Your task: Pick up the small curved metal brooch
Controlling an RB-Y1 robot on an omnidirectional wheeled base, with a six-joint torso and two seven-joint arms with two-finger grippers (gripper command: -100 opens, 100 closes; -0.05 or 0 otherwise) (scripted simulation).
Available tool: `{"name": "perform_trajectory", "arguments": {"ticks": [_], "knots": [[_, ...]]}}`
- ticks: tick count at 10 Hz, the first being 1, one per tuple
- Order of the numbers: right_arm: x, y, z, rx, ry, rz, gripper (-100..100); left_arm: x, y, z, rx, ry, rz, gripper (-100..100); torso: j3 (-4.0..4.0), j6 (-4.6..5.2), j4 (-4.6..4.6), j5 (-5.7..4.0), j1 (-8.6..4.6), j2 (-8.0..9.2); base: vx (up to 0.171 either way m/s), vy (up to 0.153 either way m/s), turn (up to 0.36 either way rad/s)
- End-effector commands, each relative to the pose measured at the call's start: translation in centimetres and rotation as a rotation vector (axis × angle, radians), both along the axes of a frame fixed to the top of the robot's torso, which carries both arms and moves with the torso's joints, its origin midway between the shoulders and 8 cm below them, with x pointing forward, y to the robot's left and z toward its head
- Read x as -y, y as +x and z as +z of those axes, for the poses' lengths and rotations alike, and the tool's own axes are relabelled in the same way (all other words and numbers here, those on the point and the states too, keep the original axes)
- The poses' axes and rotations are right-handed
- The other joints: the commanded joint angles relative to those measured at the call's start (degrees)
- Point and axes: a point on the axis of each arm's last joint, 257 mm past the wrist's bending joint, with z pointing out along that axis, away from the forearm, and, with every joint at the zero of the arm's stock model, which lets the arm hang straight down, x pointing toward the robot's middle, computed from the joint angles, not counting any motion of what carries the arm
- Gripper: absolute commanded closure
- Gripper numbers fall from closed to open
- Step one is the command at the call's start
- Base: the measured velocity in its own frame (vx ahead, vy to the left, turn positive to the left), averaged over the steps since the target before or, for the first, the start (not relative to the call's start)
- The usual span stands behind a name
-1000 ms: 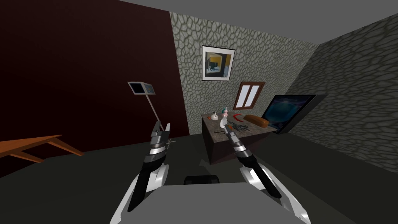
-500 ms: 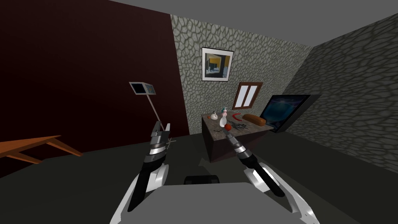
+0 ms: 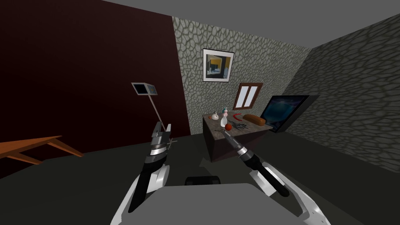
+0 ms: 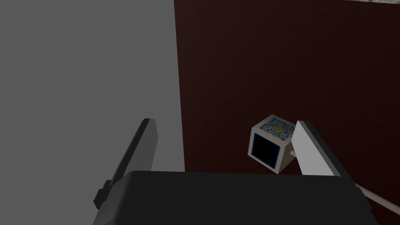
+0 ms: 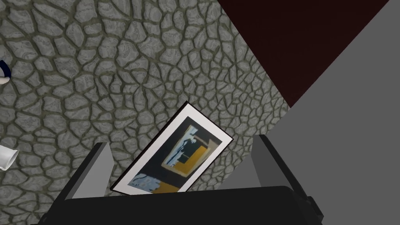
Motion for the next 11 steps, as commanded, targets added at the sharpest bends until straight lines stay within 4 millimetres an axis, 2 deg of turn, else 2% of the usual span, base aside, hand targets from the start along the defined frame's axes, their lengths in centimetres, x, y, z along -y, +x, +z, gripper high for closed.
{"name": "perform_trajectory", "arguments": {"ticks": [1,2,3,4,6,7,8,9,11], "knots": [[0.0,-0.1,-0.4,-0.007,-0.036,0.013,-100,0.0,0.0,0.0,0.0,0.0,0.0,0,0.0,0.0,0.0,0.0,0.0,0.0,-0.019,0.014,0.001],[0.1,-0.1,-1.9,-0.024,-0.107,0.019,-100,0.0,0.0,0.0,0.0,0.0,0.0,0,-0.04,0.0,-0.01,0.0,0.0,-0.07,-0.033,0.03,0.0],[0.1,-0.1,-2.1,-0.028,-0.134,0.032,-100,0.0,0.0,0.0,0.0,0.0,0.0,0,-0.03,0.0,-0.02,0.0,0.05,-0.05,-0.031,0.028,-0.004],[0.3,-0.1,-3.6,-0.043,-0.197,0.035,-100,0.0,0.0,0.0,0.0,0.0,0.0,0,-0.04,0.0,-0.01,0.01,0.05,-0.06,-0.04,0.033,0.008],[0.5,-0.2,-3.8,-0.049,-0.24,0.054,-100,0.0,0.0,0.0,0.0,0.0,0.0,0,-0.02,0.0,-0.01,0.01,0.05,-0.04,-0.026,0.019,0.0],[0.7,-0.2,-5.4,-0.064,-0.312,0.061,-100,0.0,0.0,0.0,0.0,0.0,0.0,0,-0.05,0.0,-0.02,0.0,0.0,-0.09,-0.022,0.018,0.019],[0.9,-0.3,-5.5,-0.068,-0.342,0.074,-100,0.0,0.0,0.0,0.0,0.0,0.0,0,-0.06,-0.01,-0.02,0.0,0.01,-0.1,-0.025,0.02,0.008],[1.2,-0.4,-7.1,-0.082,-0.41,0.08,-100,0.0,0.0,0.0,0.0,0.0,0.0,0,-0.05,0.0,-0.02,0.0,0.02,-0.09,-0.032,0.031,0.027],[1.6,-0.5,-7.3,-0.086,-0.452,0.098,-100,0.0,0.0,0.0,0.0,0.0,0.0,0,-0.05,0.0,-0.02,0.01,0.05,-0.08,-0.019,0.021,0.003]]}}
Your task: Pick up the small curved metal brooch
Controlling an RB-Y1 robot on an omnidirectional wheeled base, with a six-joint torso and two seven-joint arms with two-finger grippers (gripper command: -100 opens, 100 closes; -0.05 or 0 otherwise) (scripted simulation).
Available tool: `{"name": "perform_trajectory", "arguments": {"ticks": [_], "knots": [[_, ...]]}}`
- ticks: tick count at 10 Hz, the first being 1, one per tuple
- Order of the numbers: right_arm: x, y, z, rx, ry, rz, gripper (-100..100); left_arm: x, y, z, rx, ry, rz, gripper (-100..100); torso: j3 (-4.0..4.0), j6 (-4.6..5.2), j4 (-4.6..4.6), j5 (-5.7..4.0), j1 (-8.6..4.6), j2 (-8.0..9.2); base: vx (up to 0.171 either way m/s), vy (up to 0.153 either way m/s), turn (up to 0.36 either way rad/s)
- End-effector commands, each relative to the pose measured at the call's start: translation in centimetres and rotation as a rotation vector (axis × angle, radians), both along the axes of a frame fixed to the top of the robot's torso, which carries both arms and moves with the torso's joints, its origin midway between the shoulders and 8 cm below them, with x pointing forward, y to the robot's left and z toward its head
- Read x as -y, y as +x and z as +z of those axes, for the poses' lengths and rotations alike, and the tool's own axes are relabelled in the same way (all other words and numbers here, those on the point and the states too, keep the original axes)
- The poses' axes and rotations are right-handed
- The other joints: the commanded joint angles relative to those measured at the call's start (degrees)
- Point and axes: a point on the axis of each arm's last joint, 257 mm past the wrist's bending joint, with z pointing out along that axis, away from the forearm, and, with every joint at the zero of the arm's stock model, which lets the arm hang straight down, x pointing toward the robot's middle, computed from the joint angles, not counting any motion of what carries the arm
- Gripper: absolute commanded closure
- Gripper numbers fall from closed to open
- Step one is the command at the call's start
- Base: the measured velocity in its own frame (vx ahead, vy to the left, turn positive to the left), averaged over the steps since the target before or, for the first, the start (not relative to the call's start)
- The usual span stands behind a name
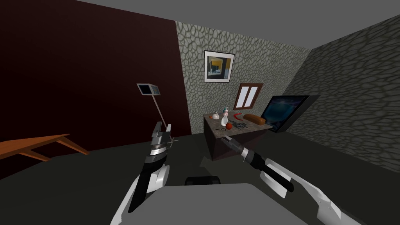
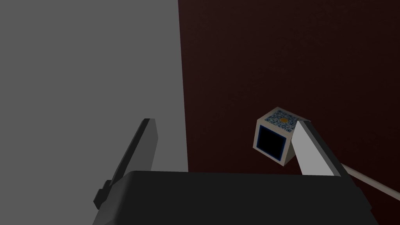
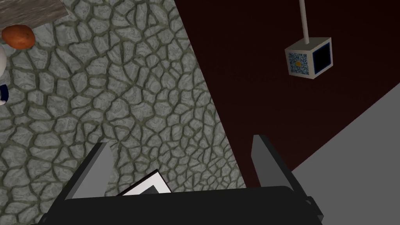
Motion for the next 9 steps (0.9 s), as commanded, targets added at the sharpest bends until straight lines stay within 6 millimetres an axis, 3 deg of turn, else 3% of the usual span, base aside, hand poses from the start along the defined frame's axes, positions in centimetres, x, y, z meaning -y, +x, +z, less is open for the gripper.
{"name": "perform_trajectory", "arguments": {"ticks": [1,2,3,5,6,9], "knots": [[0.6,-0.2,-1.7,-0.014,-0.091,0.017,-100,0.0,0.0,0.0,0.0,0.0,0.0,0,0.0,0.0,0.0,0.0,0.0,0.0,-0.011,0.021,0.036],[0.9,-0.3,-1.7,-0.018,-0.117,0.028,-100,0.0,0.0,0.0,0.0,0.0,0.0,0,-0.01,-0.01,-0.01,0.0,0.02,-0.02,-0.015,0.024,0.021],[1.6,-0.5,-3.3,-0.028,-0.195,0.04,-100,0.0,0.0,0.0,0.0,0.0,0.0,0,-0.01,0.0,0.0,0.01,0.02,-0.01,-0.025,0.033,0.047],[2.0,-0.6,-3.4,-0.033,-0.23,0.055,-100,0.0,0.0,0.0,0.0,0.0,0.0,0,0.0,0.0,0.0,0.01,0.05,0.01,-0.01,0.021,0.006],[2.9,-0.8,-4.9,-0.044,-0.314,0.071,-100,0.0,0.0,0.0,0.0,0.0,0.0,0,-0.02,0.0,-0.01,0.0,0.0,-0.04,-0.005,0.025,0.064],[4.6,-1.1,-6.4,-0.058,-0.44,0.103,-100,0.0,0.0,0.0,0.0,0.0,0.0,0,-0.04,-0.02,-0.02,0.0,0.07,-0.06,-0.002,0.029,0.04]]}}
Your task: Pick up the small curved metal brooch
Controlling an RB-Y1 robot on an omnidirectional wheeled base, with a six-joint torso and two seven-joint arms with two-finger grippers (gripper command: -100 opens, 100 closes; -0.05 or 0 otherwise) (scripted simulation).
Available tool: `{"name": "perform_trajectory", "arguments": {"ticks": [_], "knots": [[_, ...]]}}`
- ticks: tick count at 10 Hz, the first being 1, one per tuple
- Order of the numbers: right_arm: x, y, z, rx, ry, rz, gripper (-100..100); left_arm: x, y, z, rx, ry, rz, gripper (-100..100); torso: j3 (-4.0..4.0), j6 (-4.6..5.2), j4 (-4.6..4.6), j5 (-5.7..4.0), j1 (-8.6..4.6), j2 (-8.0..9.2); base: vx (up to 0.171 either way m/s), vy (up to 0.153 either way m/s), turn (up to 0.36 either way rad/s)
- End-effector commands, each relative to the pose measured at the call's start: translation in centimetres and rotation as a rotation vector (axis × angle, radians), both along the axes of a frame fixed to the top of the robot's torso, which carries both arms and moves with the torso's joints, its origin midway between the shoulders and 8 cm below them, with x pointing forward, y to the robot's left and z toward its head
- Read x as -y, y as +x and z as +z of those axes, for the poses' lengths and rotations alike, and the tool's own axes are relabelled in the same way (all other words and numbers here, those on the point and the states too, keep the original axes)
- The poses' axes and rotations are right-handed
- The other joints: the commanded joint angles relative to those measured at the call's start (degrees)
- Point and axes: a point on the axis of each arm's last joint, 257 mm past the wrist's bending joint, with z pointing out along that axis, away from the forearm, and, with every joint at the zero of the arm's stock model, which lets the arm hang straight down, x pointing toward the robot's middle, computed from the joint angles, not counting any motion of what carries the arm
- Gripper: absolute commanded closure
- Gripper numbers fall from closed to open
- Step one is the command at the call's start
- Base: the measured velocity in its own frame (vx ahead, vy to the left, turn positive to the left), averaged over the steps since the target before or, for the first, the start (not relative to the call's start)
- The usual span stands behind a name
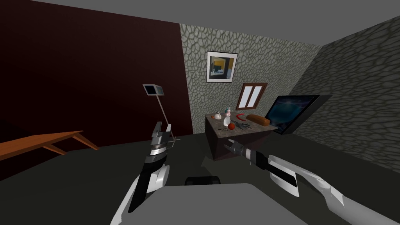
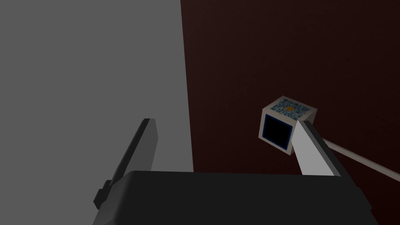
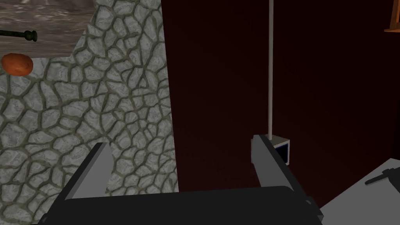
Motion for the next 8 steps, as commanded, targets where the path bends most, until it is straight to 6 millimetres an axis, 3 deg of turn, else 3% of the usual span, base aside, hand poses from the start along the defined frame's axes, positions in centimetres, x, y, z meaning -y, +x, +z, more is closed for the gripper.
{"name": "perform_trajectory", "arguments": {"ticks": [1,4,7,8], "knots": [[0.8,-0.1,0.0,-0.004,-0.032,0.011,-100,0.0,0.0,0.0,0.0,0.0,0.0,0,0.0,0.0,0.0,0.0,0.0,0.0,0.003,0.009,-0.005],[3.9,-0.7,-2.6,-0.023,-0.228,0.056,-100,0.0,0.0,0.0,0.0,0.0,0.0,0,-0.01,0.01,0.0,-0.01,-0.03,-0.01,0.005,0.024,0.064],[6.4,-1.0,-3.4,-0.035,-0.357,0.091,-100,0.0,0.0,0.0,0.0,0.0,0.0,0,-0.04,-0.02,-0.01,0.0,0.04,-0.06,0.016,0.031,0.062],[8.2,-1.3,-4.4,-0.043,-0.45,0.113,-100,0.0,0.0,0.0,0.0,0.0,0.0,0,-0.04,0.0,-0.01,0.0,0.01,-0.07,0.03,0.023,0.101]]}}
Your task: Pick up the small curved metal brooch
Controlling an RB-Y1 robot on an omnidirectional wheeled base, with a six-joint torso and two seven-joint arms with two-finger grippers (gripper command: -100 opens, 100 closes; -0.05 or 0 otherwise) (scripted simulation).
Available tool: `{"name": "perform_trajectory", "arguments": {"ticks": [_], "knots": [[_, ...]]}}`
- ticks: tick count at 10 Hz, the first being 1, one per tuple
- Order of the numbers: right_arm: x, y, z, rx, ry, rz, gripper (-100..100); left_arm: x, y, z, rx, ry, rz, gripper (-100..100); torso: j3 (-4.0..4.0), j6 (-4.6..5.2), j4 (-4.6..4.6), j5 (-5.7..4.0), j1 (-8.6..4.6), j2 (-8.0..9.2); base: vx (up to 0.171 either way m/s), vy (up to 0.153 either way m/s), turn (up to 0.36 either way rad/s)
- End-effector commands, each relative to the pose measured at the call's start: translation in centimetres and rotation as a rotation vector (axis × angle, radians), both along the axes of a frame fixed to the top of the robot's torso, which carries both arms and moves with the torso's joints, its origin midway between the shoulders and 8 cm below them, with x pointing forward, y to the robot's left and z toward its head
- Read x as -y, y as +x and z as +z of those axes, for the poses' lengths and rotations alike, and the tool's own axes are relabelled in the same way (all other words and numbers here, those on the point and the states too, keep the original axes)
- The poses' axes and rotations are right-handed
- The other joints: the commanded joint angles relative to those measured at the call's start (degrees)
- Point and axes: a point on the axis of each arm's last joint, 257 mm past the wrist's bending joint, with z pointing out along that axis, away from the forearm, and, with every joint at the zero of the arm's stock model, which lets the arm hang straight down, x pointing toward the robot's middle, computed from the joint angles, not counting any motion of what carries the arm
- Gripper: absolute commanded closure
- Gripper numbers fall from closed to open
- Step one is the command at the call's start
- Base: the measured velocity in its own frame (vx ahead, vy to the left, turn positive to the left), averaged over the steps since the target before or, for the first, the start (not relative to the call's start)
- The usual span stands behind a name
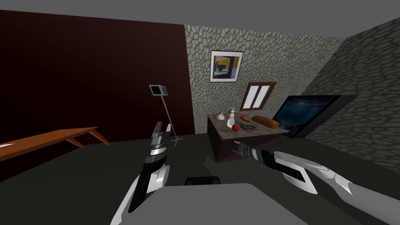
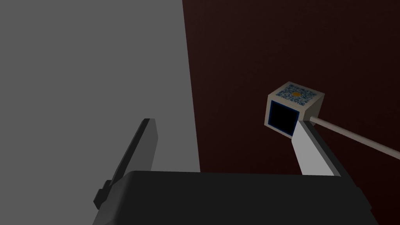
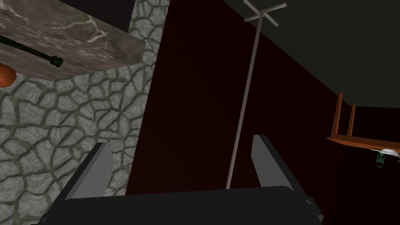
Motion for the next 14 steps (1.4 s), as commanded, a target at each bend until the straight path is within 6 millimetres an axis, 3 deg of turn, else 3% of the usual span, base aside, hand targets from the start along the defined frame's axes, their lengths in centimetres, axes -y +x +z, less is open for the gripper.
{"name": "perform_trajectory", "arguments": {"ticks": [1,2,3,5,6,7,8,9,10,11,12,14], "knots": [[1.2,-0.1,-0.2,-0.004,-0.064,0.019,-100,0.0,0.0,0.0,0.0,0.0,0.0,0,0.0,0.0,0.0,0.0,0.0,0.0,0.026,0.02,0.05],[3.1,-0.4,-1.0,-0.012,-0.153,0.041,-100,0.0,0.0,0.0,0.0,0.0,0.0,0,0.0,0.02,0.0,0.0,-0.01,0.01,0.033,0.028,0.116],[3.5,-0.4,-0.8,-0.013,-0.167,0.045,-100,0.0,0.0,0.0,0.0,0.0,0.0,0,-0.01,-0.01,0.0,0.01,0.03,-0.02,0.027,0.024,0.052],[7.8,-0.7,-1.4,-0.023,-0.347,0.085,-100,0.0,0.0,0.0,0.0,0.0,0.0,0,-0.01,0.0,0.0,0.01,0.04,-0.01,0.051,0.035,0.139],[8.2,-1.1,-1.5,-0.031,-0.365,0.095,-100,0.0,0.0,0.0,0.0,0.0,0.0,0,-0.07,0.0,-0.02,0.01,0.05,-0.12,0.059,0.024,0.065],[10.3,-1.1,-1.4,-0.033,-0.452,0.115,-100,0.0,0.0,0.0,0.0,0.0,0.0,0,-0.07,0.01,-0.03,0.01,0.03,-0.12,0.055,0.023,0.132],[10.5,-1.4,-1.6,-0.041,-0.458,0.118,-100,0.0,0.0,0.0,0.0,0.0,0.0,0,-0.07,-0.01,-0.03,0.01,0.02,-0.12,0.043,0.016,0.07],[12.9,-1.8,-1.6,-0.052,-0.547,0.14,-100,0.0,0.0,0.0,0.0,0.0,0.0,0,-0.04,0.03,-0.02,0.0,0.0,-0.07,0.051,0.019,0.115],[12.9,-1.8,-1.6,-0.052,-0.547,0.14,-100,0.0,0.0,0.0,0.0,0.0,0.0,0,-0.04,0.01,-0.02,0.0,0.01,-0.08,0.046,0.012,0.07],[15.1,-1.9,-1.2,-0.056,-0.631,0.16,-100,0.0,0.0,0.0,0.0,0.0,0.0,0,-0.04,0.03,-0.01,-0.01,-0.01,-0.06,0.055,0.015,0.16],[15.1,-2.2,-1.5,-0.064,-0.63,0.161,-100,0.0,0.0,0.0,0.0,0.0,0.0,0,-0.06,-0.01,-0.02,0.0,0.0,-0.1,0.053,0.006,0.065],[19.2,-3.0,-1.0,-0.085,-0.779,0.199,-100,0.0,0.0,0.0,0.0,0.0,0.0,0,-0.08,0.01,-0.03,-0.01,-0.02,-0.13,0.087,0.019,0.166]]}}
